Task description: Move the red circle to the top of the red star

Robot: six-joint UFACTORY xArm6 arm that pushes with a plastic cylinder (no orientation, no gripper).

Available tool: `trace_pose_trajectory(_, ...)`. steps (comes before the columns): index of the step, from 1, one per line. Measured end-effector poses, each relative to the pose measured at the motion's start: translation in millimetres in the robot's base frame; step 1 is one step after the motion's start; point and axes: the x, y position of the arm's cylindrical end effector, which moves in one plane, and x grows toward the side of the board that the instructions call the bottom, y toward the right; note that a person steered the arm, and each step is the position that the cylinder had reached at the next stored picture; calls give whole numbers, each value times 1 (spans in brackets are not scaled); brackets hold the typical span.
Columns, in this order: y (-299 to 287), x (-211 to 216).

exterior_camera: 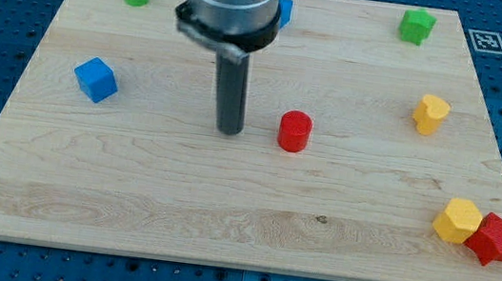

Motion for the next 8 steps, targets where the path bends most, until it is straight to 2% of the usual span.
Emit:
trace_pose_trajectory(2, 134, -6)
trace_pose_trajectory(3, 100, -6)
trace_pose_trajectory(4, 28, -6)
trace_pose_trajectory(5, 27, 13)
trace_pose_trajectory(7, 175, 23)
trace_pose_trajectory(8, 194, 22)
